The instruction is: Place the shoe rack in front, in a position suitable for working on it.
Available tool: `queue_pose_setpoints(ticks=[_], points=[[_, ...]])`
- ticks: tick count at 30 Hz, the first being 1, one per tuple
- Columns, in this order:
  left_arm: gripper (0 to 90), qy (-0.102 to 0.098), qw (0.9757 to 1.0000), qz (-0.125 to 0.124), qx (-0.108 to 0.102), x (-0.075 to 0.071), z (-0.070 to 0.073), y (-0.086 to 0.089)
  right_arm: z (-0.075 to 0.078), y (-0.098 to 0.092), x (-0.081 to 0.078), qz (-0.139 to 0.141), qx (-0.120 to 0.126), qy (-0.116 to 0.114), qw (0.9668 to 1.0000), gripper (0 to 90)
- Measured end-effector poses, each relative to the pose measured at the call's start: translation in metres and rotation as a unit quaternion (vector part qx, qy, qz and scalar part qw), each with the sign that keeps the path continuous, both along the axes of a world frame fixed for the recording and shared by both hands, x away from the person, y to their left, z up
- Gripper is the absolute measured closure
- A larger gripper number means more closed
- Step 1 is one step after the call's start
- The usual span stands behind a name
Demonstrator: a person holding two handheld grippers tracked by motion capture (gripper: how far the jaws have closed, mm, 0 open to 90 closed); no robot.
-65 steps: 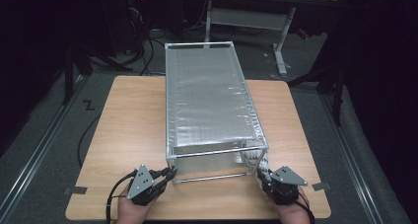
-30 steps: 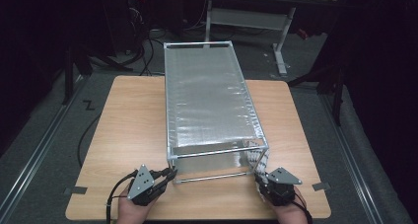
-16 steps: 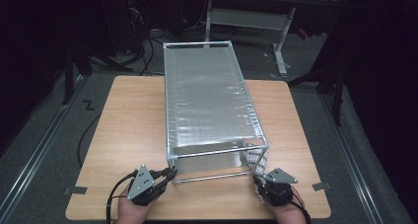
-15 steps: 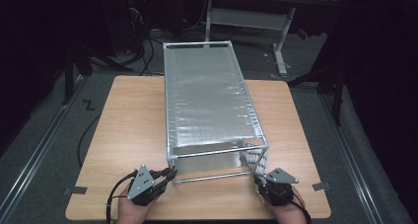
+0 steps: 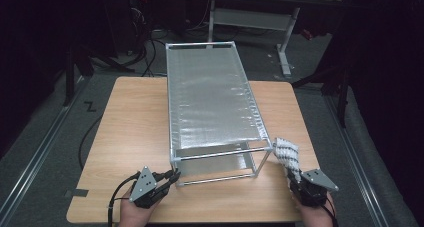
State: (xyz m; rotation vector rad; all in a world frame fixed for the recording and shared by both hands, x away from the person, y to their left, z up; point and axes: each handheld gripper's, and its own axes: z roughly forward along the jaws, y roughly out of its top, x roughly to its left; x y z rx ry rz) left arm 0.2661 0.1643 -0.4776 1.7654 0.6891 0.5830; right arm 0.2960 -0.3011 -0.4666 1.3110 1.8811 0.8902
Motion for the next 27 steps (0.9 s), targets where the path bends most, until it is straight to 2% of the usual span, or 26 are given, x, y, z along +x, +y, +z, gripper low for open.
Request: queue_pose_setpoints(ticks=[6, 11, 15, 19, 23, 27], points=[[80.2, 0.001, 1.0, -0.007, 0.001, 0.002, 0.0, -0.002, -0.01, -0.014, 0.002, -0.034, -0.021, 0.014, 0.9991, 69.3], [80.2, 0.002, 1.0, -0.009, 0.0, 0.003, 0.0, -0.003, -0.024, -0.021, 0.008, -0.041, -0.018, 0.054, 0.9975, 67.0], [80.2, 0.003, 1.0, -0.009, -0.001, 0.004, 0.0, -0.004, -0.033, -0.024, 0.012, -0.04, -0.006, 0.076, 0.9963, 59.2], [80.1, 0.004, 1.0, -0.009, -0.001, 0.004, 0.0, -0.004, -0.03, -0.024, 0.012, -0.042, 0.003, 0.071, 0.9966, 49.7], [80.1, 0.005, 0.9999, -0.009, -0.002, 0.004, 0.0, -0.003, -0.02, -0.024, 0.01, -0.05, 0.013, 0.047, 0.9976, 40.1], [80.0, 0.006, 0.9999, -0.009, -0.002, 0.004, 0.0, -0.004, -0.009, -0.023, 0.007, -0.044, 0.024, 0.029, 0.9983, 36.5]])
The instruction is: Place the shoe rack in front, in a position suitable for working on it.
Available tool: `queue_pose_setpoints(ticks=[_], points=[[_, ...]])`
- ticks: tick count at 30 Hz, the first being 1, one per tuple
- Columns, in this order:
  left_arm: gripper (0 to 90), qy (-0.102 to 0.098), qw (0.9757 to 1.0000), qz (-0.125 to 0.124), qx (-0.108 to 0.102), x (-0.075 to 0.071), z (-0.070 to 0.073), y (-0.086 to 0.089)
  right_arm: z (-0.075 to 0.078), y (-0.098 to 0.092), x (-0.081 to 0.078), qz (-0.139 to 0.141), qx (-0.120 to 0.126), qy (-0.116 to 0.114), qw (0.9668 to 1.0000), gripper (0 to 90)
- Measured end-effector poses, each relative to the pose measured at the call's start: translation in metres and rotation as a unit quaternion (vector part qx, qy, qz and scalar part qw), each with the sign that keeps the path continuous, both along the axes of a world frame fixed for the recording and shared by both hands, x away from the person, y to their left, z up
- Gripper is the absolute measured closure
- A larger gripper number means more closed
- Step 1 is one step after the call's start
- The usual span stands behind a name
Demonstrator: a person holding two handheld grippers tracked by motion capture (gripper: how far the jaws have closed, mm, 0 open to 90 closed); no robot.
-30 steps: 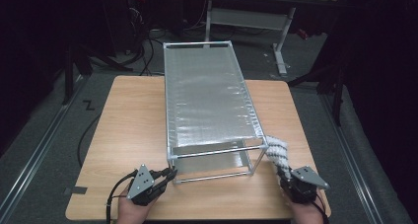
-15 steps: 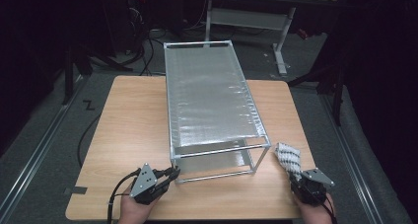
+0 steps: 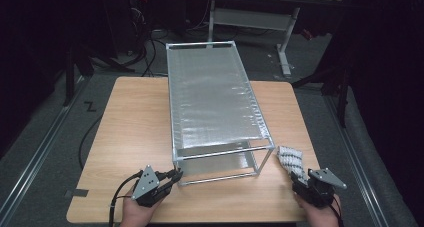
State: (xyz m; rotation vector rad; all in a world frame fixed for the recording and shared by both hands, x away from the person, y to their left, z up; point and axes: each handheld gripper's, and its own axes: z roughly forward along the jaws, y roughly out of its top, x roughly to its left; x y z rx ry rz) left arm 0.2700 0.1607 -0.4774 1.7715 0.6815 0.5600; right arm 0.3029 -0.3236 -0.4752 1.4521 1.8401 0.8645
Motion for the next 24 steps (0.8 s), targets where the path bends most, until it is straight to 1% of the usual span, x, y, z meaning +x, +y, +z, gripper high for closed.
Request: queue_pose_setpoints(ticks=[2, 3, 7, 8, 11, 12, 15, 16, 19, 21, 23, 24], points=[[80.0, 0.0, 1.0, 0.0, 0.0, 0.0, 0.0, 0.0, 0.006, 0.003, -0.002, 0.004, 0.002, -0.015, 0.9999, 34.5], [80.0, 0.0, 1.0, 0.0, 0.0, 0.0, 0.0, 0.0, 0.008, 0.004, -0.003, 0.006, 0.003, -0.02, 0.9998, 34.1], [80.0, 0.0, 1.0, -0.001, 0.0, 0.0, 0.0, 0.0, 0.02, 0.015, -0.008, 0.029, 0.016, -0.045, 0.9984, 31.5], [80.0, 0.0, 1.0, 0.0, 0.001, 0.0, 0.0, 0.0, 0.024, 0.019, -0.01, 0.041, 0.021, -0.054, 0.9975, 31.3], [80.0, 0.001, 1.0, 0.001, 0.001, -0.002, 0.0, 0.002, 0.031, 0.031, -0.013, 0.067, 0.032, -0.069, 0.9949, 31.3], [80.0, 0.001, 1.0, 0.001, 0.0, -0.002, 0.0, 0.002, 0.033, 0.037, -0.014, 0.078, 0.035, -0.075, 0.9935, 31.6], [80.0, 0.001, 1.0, 0.002, 0.001, -0.003, 0.0, 0.003, 0.036, 0.053, -0.016, 0.1, 0.035, -0.084, 0.9908, 31.4], [80.0, 0.001, 1.0, 0.002, 0.0, -0.003, 0.0, 0.003, 0.035, 0.061, -0.017, 0.111, 0.033, -0.086, 0.9896, 31.5], [80.0, 0.001, 1.0, 0.0, -0.002, -0.004, -0.001, 0.004, 0.032, 0.076, -0.018, 0.131, 0.031, -0.087, 0.987, 32.1], [80.1, 0.001, 1.0, -0.003, -0.002, -0.004, -0.001, 0.004, 0.029, 0.085, -0.017, 0.137, 0.026, -0.083, 0.9868, 33.7], [80.1, 0.001, 1.0, -0.005, -0.002, -0.005, -0.001, 0.005, 0.027, 0.09, -0.015, 0.139, 0.028, -0.083, 0.9865, 35.7], [80.0, 0.001, 1.0, -0.006, -0.001, -0.005, -0.001, 0.005, 0.026, 0.094, -0.013, 0.14, 0.025, -0.078, 0.9867, 37.2]])
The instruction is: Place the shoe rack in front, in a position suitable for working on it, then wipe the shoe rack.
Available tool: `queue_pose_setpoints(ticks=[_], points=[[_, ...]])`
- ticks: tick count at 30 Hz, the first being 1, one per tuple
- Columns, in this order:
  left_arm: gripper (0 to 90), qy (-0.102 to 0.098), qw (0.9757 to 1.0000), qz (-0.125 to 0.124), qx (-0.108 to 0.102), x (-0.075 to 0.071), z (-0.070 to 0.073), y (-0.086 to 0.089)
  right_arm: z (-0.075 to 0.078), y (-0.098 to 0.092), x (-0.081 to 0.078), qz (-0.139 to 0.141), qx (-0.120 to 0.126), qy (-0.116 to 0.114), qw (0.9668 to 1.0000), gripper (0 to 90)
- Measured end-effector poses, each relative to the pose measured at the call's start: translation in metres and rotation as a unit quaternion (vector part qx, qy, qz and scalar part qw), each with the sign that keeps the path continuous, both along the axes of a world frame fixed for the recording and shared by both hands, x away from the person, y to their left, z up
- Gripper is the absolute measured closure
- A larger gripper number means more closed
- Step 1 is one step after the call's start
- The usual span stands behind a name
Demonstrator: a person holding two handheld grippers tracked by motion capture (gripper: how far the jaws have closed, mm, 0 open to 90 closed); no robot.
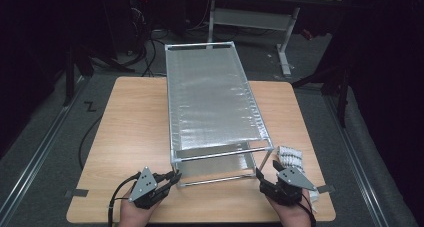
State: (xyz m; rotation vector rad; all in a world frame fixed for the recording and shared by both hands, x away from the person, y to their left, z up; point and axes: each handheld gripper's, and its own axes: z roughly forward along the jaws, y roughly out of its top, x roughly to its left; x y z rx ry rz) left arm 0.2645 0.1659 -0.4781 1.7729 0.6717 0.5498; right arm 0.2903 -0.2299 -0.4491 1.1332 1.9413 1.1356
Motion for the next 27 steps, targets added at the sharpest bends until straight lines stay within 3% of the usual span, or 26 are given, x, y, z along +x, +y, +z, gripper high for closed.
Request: queue_pose_setpoints(ticks=[4, 10, 14, 23, 27], points=[[80.0, -0.001, 1.0, 0.0, 0.004, -0.003, 0.0, 0.0, -0.001, 0.003, 0.003, -0.002, 0.001, -0.012, 0.9999, 47.3], [79.9, 0.0, 1.0, 0.007, 0.006, -0.008, 0.001, 0.002, -0.004, 0.0, 0.01, 0.013, 0.032, -0.004, 0.9994, 66.1], [79.9, -0.001, 0.9999, 0.007, 0.012, -0.014, 0.001, 0.001, -0.004, 0.001, 0.013, 0.025, 0.031, -0.005, 0.9992, 80.4], [79.9, 0.003, 0.9999, -0.002, 0.011, -0.038, 0.001, -0.001, -0.005, 0.009, 0.029, 0.034, 0.033, 0.0, 0.9989, 80.7], [79.6, -0.004, 0.9996, -0.006, 0.029, -0.053, 0.003, -0.006, -0.004, 0.017, 0.042, 0.043, 0.033, -0.002, 0.9985, 80.6]])
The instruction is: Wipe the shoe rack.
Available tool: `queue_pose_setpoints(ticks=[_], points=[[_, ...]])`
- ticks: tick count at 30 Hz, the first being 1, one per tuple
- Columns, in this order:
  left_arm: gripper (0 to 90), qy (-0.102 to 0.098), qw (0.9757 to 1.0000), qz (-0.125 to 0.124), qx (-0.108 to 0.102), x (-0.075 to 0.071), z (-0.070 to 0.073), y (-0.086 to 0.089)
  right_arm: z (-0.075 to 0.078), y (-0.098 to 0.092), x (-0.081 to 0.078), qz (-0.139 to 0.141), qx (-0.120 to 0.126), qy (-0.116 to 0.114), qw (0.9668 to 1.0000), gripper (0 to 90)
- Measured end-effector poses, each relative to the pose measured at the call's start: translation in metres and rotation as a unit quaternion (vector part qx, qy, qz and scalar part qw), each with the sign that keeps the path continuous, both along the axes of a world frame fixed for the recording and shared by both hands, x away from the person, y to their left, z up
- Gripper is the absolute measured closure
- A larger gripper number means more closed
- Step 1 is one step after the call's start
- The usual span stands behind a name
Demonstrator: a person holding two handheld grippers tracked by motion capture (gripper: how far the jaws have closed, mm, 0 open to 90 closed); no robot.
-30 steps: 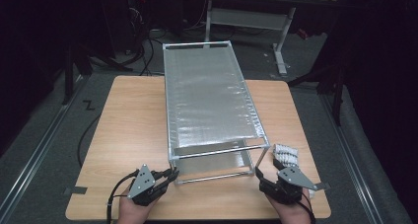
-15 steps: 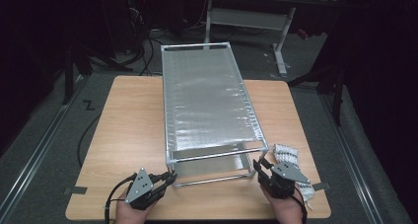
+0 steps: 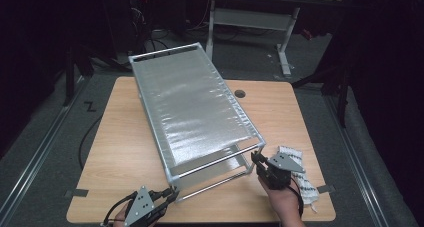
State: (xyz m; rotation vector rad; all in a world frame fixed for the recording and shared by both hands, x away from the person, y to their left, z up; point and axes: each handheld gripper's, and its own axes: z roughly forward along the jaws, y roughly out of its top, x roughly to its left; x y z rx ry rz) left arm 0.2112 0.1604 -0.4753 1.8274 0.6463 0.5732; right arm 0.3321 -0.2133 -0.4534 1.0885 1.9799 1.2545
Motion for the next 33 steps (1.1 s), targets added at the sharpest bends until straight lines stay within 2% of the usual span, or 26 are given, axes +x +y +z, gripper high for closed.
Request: queue_pose_setpoints(ticks=[2, 4, 9, 10, 13, 19, 22, 25, 30, 32, 33], points=[[79.6, 0.0, 1.0, -0.001, 0.001, -0.002, 0.0, -0.001, -0.001, 0.003, 0.007, 0.004, 0.005, 0.001, 1.0, 80.6], [79.4, -0.002, 1.0, -0.003, 0.007, -0.012, 0.0, -0.007, -0.001, 0.006, 0.015, 0.011, 0.009, 0.003, 0.9999, 80.6], [79.4, -0.003, 1.0, 0.004, 0.008, -0.018, 0.0, -0.011, 0.0, 0.018, 0.033, 0.026, 0.006, 0.005, 0.9996, 80.4], [79.4, -0.003, 1.0, 0.005, 0.008, -0.019, 0.0, -0.011, 0.0, 0.02, 0.036, 0.027, 0.008, 0.008, 0.9996, 79.3], [79.4, -0.001, 1.0, 0.003, 0.003, -0.017, -0.001, -0.012, 0.001, 0.021, 0.04, 0.015, 0.016, 0.015, 0.9996, 68.3], [79.4, -0.001, 0.9999, -0.016, 0.002, -0.007, 0.0, -0.022, 0.0, 0.007, 0.028, -0.01, 0.017, 0.004, 0.9998, 53.7], [79.2, -0.004, 0.9996, -0.027, 0.005, 0.002, -0.001, -0.032, -0.001, -0.002, 0.019, -0.026, 0.009, -0.002, 0.9996, 55.5], [79.3, 0.003, 0.9996, -0.03, 0.0, 0.013, 0.0, -0.043, -0.002, -0.011, 0.007, -0.04, -0.001, -0.003, 0.9992, 55.3], [79.6, 0.016, 0.9989, -0.045, 0.003, 0.043, -0.002, -0.071, -0.003, -0.025, -0.015, -0.053, -0.012, -0.005, 0.9985, 53.8], [79.6, 0.018, 0.9987, -0.047, 0.004, 0.047, -0.002, -0.076, -0.003, -0.03, -0.022, -0.059, -0.014, -0.002, 0.9981, 52.6], [79.6, 0.017, 0.9987, -0.047, 0.004, 0.057, -0.003, -0.087, -0.003, -0.03, -0.022, -0.059, -0.014, -0.002, 0.9981, 52.6]])
